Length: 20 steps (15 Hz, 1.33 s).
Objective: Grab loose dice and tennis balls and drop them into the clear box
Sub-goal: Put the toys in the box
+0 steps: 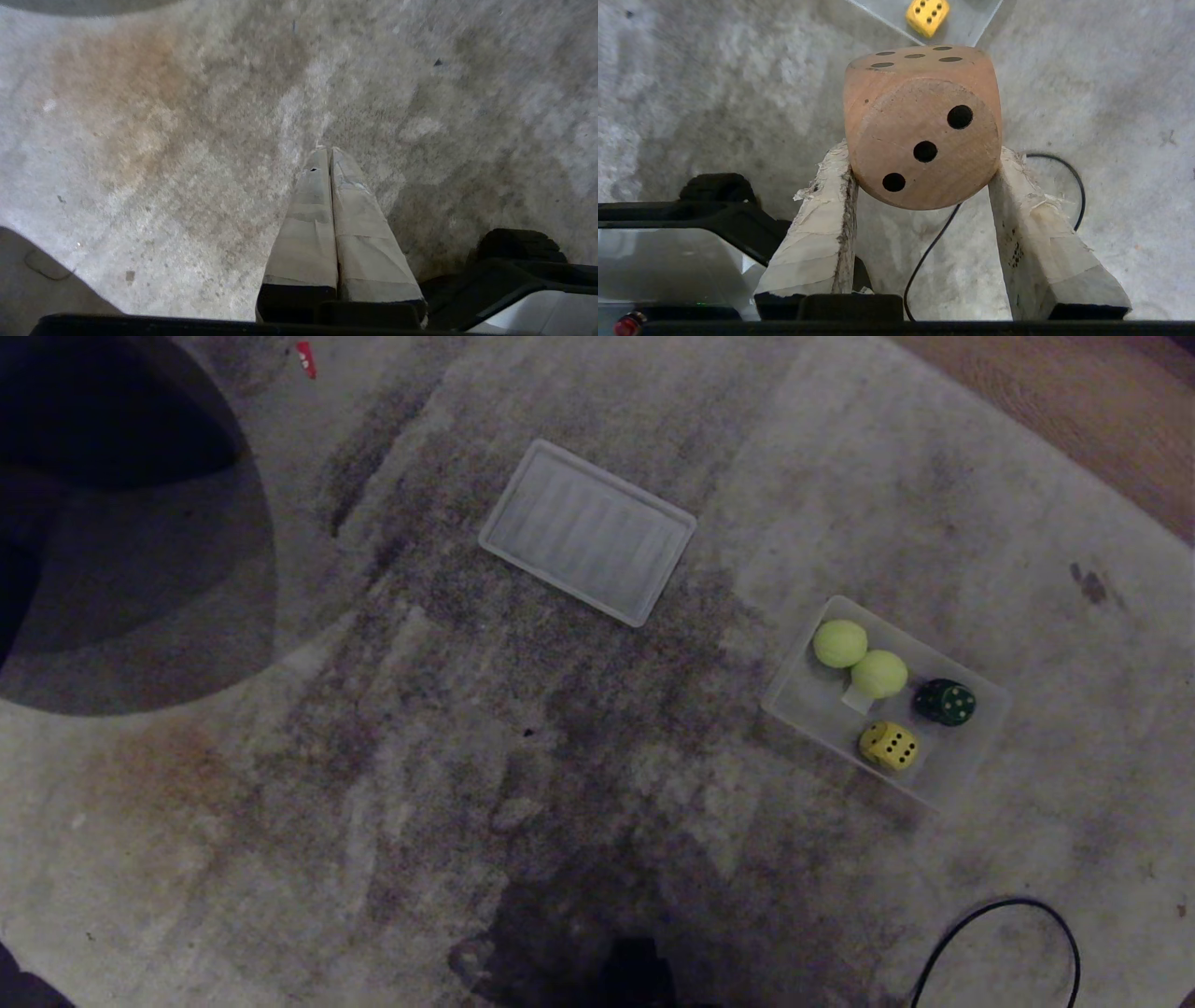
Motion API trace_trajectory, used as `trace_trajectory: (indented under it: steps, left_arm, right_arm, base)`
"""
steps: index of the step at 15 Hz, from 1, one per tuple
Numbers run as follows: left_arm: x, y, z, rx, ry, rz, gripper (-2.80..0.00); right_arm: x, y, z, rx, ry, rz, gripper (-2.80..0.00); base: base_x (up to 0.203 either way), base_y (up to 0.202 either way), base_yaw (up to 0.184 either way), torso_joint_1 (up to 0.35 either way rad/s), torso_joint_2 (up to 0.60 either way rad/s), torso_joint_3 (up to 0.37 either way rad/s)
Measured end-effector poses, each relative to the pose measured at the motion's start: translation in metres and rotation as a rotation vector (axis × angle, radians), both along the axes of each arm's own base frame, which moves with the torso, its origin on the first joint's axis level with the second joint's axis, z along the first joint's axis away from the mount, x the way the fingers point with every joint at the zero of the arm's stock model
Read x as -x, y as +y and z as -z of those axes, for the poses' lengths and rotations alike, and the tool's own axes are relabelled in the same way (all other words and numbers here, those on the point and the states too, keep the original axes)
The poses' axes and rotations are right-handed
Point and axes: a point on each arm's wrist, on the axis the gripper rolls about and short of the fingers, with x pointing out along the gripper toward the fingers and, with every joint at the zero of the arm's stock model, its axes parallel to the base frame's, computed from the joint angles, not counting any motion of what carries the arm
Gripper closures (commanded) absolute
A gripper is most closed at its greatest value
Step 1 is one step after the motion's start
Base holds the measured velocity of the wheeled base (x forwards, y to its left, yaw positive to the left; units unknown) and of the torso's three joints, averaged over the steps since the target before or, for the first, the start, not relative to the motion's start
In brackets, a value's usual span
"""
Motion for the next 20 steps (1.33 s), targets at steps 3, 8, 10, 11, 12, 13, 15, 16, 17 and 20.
trace_trajectory:
  steps: [3, 8, 10, 11, 12, 13, 15, 16, 17, 20]
  left_arm:
    - [0.0000, 0.0000, 0.0000, 0.000, 0.000, 0.001, 0.00]
    - [0.0000, 0.0000, 0.0000, 0.001, 0.000, 0.001, 0.00]
    - [0.0000, 0.0000, 0.0000, 0.001, 0.000, 0.001, 0.00]
    - [0.0000, 0.0000, 0.0000, 0.000, 0.000, 0.000, 0.00]
    - [0.0000, 0.0000, 0.0001, -0.003, 0.001, 0.000, 0.00]
    - [0.0000, -0.0001, 0.0001, -0.008, 0.001, 0.004, 0.00]
    - [0.0000, -0.0001, 0.0001, -0.008, 0.001, 0.003, 0.00]
    - [0.0000, 0.0000, 0.0000, -0.002, 0.001, 0.001, 0.00]
    - [0.0000, 0.0000, 0.0000, -0.001, 0.000, 0.000, 0.00]
    - [0.0000, 0.0000, 0.0000, 0.000, 0.000, 0.000, 0.00]
  right_arm:
    - [0.0000, 0.0000, 0.0000, 0.000, 0.000, -0.001, 0.00]
    - [0.0000, 0.0000, 0.0000, 0.001, 0.000, -0.001, 0.00]
    - [0.0000, 0.0000, 0.0000, 0.002, 0.000, -0.001, 0.00]
    - [0.0000, 0.0000, 0.0000, 0.002, 0.000, -0.001, 0.00]
    - [0.0000, 0.0000, 0.0000, -0.001, 0.000, -0.001, 0.00]
    - [0.0000, 0.0000, 0.0000, -0.002, 0.001, -0.001, 0.00]
    - [0.0000, 0.0000, -0.0001, 0.014, 0.000, -0.006, 0.00]
    - [0.0000, 0.0000, -0.0001, 0.018, 0.001, -0.007, 0.00]
    - [0.0000, -0.0001, -0.0001, -0.003, 0.001, -0.001, 0.00]
    - [0.0000, -0.0001, -0.0004, -0.017, 0.001, 0.003, 0.00]
  base:
    - [0.000, 0.000, 0.000, 0.003, 0.00, -0.201]
    - [0.000, 0.000, 0.000, 0.001, 0.00, -0.193]
    - [0.000, 0.000, 0.000, 0.002, 0.00, -0.177]
    - [0.000, 0.000, 0.000, 0.002, 0.00, -0.083]
    - [0.000, 0.000, 0.000, 0.000, 0.01, -0.046]
    - [0.000, 0.000, 0.000, 0.002, 0.00, -0.039]
    - [0.000, 0.000, 0.000, 0.000, 0.00, 0.000]
    - [0.000, 0.000, 0.000, 0.000, 0.00, 0.000]
    - [0.000, 0.000, 0.000, 0.000, 0.00, 0.000]
    - [0.000, 0.000, 0.000, 0.000, 0.00, 0.000]
